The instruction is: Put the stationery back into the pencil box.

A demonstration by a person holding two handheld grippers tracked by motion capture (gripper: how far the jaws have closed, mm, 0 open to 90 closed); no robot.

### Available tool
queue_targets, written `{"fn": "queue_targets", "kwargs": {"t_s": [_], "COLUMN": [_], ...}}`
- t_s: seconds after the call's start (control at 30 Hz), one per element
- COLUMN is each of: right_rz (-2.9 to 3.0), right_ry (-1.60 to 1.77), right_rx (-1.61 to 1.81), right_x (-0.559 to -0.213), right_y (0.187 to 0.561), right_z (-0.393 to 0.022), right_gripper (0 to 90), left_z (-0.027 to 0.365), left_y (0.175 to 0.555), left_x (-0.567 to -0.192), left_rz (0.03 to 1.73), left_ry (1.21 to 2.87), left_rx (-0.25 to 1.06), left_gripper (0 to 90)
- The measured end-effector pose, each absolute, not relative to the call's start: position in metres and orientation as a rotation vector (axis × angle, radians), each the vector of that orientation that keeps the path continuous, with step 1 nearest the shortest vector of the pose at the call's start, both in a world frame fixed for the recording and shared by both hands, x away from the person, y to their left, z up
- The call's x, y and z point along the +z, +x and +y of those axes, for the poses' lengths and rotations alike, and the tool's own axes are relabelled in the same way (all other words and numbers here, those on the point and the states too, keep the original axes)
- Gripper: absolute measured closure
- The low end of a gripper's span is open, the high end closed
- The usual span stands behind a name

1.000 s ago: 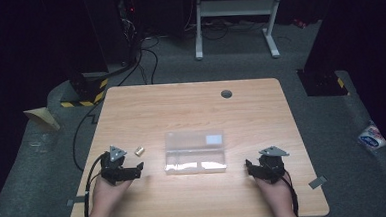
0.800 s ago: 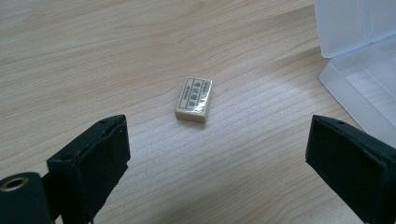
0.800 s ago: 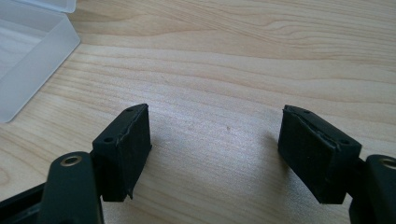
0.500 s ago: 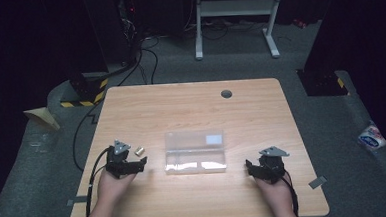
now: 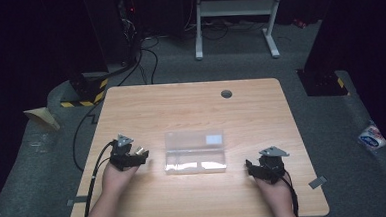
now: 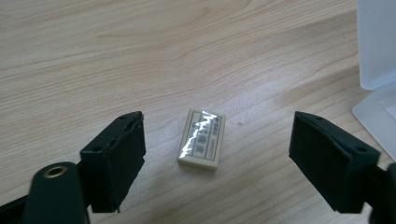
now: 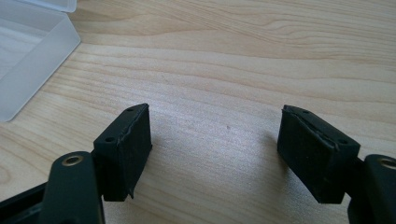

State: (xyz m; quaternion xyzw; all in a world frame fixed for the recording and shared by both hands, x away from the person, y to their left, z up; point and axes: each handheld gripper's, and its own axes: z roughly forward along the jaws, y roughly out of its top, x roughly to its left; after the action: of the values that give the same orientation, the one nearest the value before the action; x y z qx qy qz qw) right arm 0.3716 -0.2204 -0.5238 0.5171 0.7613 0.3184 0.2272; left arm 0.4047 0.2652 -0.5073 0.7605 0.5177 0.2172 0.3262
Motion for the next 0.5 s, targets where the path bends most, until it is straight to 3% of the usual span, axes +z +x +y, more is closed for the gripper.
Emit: {"fn": "queue_targets", "kwargs": {"t_s": [0.27, 0.3, 0.5], "right_rz": [2.096, 2.096, 2.098], "right_ry": [1.426, 1.426, 1.416], "right_rx": [0.881, 0.881, 0.883], "right_x": [-0.524, -0.524, -0.524], "right_y": [0.373, 0.373, 0.373], "right_z": [-0.22, -0.22, -0.22], "right_gripper": [26.2, 26.2, 26.5], "left_z": [0.262, 0.263, 0.267], "left_y": [0.411, 0.411, 0.408], "left_x": [-0.52, -0.52, -0.524], "left_rz": [1.375, 1.374, 1.372], "left_ry": [2.026, 2.007, 1.957], "left_rx": [0.59, 0.594, 0.616], "left_gripper": [37.8, 44.3, 59.2]}}
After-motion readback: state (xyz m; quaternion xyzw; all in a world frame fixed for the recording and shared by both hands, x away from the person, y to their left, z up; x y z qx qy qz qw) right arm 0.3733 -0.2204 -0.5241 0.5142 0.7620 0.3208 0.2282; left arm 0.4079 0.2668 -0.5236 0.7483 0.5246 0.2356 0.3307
